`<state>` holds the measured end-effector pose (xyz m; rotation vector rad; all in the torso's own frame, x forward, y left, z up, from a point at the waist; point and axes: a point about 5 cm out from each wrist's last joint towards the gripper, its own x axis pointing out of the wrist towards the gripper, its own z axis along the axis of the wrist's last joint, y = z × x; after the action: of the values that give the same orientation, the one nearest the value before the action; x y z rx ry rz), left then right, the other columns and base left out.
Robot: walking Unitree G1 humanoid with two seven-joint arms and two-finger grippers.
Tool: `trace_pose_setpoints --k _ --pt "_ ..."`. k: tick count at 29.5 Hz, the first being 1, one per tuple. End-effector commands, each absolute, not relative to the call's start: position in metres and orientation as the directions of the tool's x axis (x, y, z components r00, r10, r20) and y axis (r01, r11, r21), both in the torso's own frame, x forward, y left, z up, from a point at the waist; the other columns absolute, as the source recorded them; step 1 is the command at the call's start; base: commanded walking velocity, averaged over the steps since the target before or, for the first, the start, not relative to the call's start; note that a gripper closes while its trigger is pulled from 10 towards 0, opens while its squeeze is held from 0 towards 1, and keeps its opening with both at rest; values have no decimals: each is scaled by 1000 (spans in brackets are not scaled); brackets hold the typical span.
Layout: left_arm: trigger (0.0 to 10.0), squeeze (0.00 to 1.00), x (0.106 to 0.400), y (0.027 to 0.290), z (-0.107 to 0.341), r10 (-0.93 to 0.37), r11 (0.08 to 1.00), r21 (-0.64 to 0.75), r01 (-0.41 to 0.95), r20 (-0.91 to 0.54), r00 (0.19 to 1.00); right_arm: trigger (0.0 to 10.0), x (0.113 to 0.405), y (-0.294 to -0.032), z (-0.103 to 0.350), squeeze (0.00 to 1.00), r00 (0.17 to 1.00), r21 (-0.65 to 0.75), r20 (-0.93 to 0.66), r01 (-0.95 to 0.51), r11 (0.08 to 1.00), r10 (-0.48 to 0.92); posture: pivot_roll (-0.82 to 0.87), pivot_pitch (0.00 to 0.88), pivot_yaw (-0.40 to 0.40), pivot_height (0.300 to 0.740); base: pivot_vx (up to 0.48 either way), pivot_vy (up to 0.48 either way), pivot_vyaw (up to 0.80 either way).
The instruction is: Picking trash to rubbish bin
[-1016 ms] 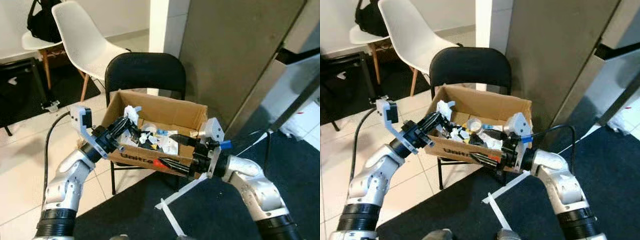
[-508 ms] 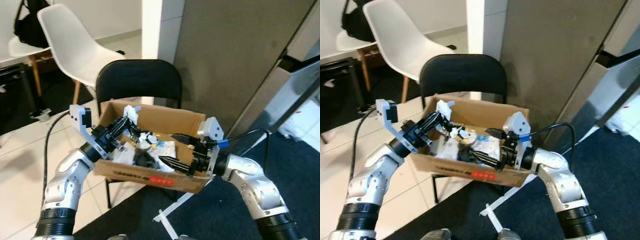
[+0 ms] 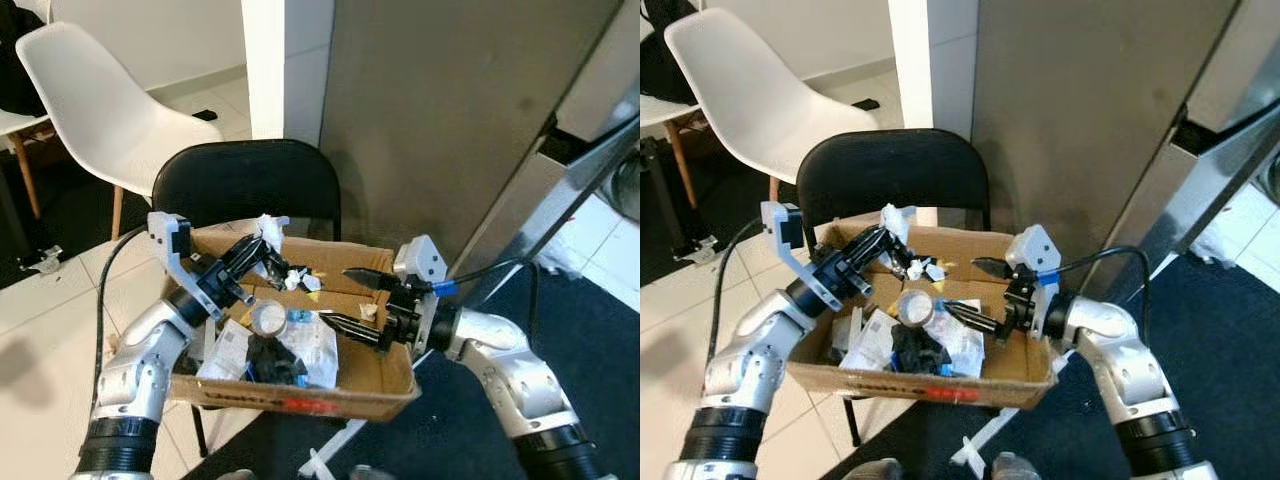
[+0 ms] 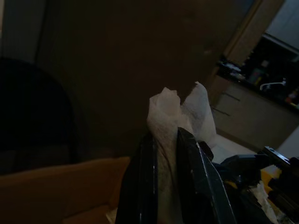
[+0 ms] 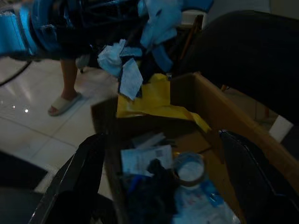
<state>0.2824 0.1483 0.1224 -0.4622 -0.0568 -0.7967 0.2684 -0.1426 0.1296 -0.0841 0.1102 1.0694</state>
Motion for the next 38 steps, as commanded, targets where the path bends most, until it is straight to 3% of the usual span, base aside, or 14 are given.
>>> trace_pose_setpoints --k 1,26,27,28,29,30,38 --pt "10000 0 280 149 119 -682 604 -377 702 212 700 10000 266 -143 125 0 456 -27 -162 -888 458 875 8 0 -4 740 0 0 0" --pt "10000 0 282 155 112 -659 596 -436 674 215 721 10000 265 -144 118 0 438 -80 -232 -898 432 869 6 0 -16 740 0 0 0" --pt "10000 149 282 156 111 -658 593 -441 674 218 721 10000 265 -144 118 0 438 -80 -232 -899 431 869 6 0 -16 740 0 0 0" --pt "10000 149 282 156 112 -655 591 -445 673 222 722 10000 265 -144 118 0 438 -80 -232 -899 431 869 6 0 -16 740 0 0 0" --pt "10000 529 282 157 112 -649 593 -449 668 224 727 10000 265 -144 118 0 438 -80 -232 -899 432 869 6 0 -16 740 0 0 0" --pt "10000 1000 282 158 111 -644 595 -454 664 225 731 10000 265 -144 118 0 438 -79 -232 -898 432 869 6 0 -16 740 0 0 0" --pt "10000 1000 282 160 110 -640 590 -464 661 229 733 10000 265 -144 119 0 440 -76 -229 -897 435 868 6 0 -16 740 0 0 0"
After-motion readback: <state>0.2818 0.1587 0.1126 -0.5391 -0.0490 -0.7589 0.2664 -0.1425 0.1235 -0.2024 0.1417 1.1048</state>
